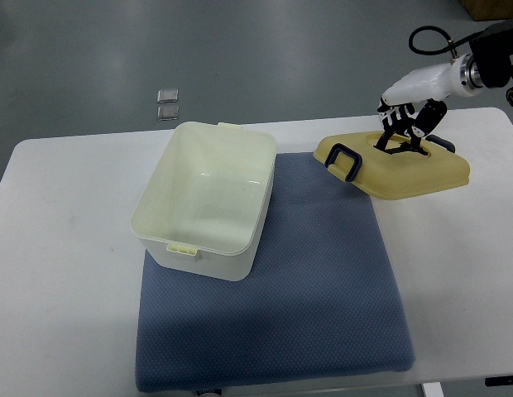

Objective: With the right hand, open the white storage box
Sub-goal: 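Set the yellow lid down on the mat beside the box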

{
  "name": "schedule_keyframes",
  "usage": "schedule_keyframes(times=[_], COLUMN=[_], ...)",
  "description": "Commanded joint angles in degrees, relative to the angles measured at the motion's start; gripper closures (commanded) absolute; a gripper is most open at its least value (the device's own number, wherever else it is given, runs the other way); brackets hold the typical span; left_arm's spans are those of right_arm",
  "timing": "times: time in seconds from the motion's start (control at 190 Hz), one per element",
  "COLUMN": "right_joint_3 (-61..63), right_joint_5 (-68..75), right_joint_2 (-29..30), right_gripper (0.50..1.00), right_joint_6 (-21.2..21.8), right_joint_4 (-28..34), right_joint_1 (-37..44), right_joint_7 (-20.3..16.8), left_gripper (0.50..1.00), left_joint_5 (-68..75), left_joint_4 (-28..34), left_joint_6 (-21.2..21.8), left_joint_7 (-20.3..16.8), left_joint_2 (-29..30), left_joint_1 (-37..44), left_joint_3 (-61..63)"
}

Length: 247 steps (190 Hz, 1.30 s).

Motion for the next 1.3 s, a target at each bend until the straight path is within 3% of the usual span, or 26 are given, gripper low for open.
schedule_keyframes(times=[0.0,0.431,1.068,1.189,1.294], right_joint_3=[0.09,0.79,1.05,0.96,0.96], right_joint_5=[-0.02,1.03,1.39,1.21,1.12], right_joint_2=[0.93,1.02,3.39,3.3,3.13], right_gripper=[1.0,1.0,1.0,1.0,1.0], right_joint_6=[-1.44,-7.77,-15.42,-20.25,-23.41], right_joint_4=[0.51,5.87,7.37,7.45,7.45], right_joint_1=[-0.31,-0.4,-2.24,-4.97,-7.34], right_joint_7=[0.09,1.23,4.93,8.9,8.9], left_gripper=[0.5,0.5,0.5,0.5,0.5], left_joint_5=[0.03,0.03,0.03,0.03,0.03], left_joint_4=[0.03,-0.06,-0.06,-0.06,-0.06], left_joint_6=[0.0,0.0,0.0,0.0,0.0], left_joint_7=[-0.08,0.01,-0.08,-0.08,-0.08], left_joint_2=[0.0,0.0,0.0,0.0,0.0], left_joint_1=[0.0,0.0,0.0,0.0,0.0], left_joint_3=[0.0,0.0,0.0,0.0,0.0])
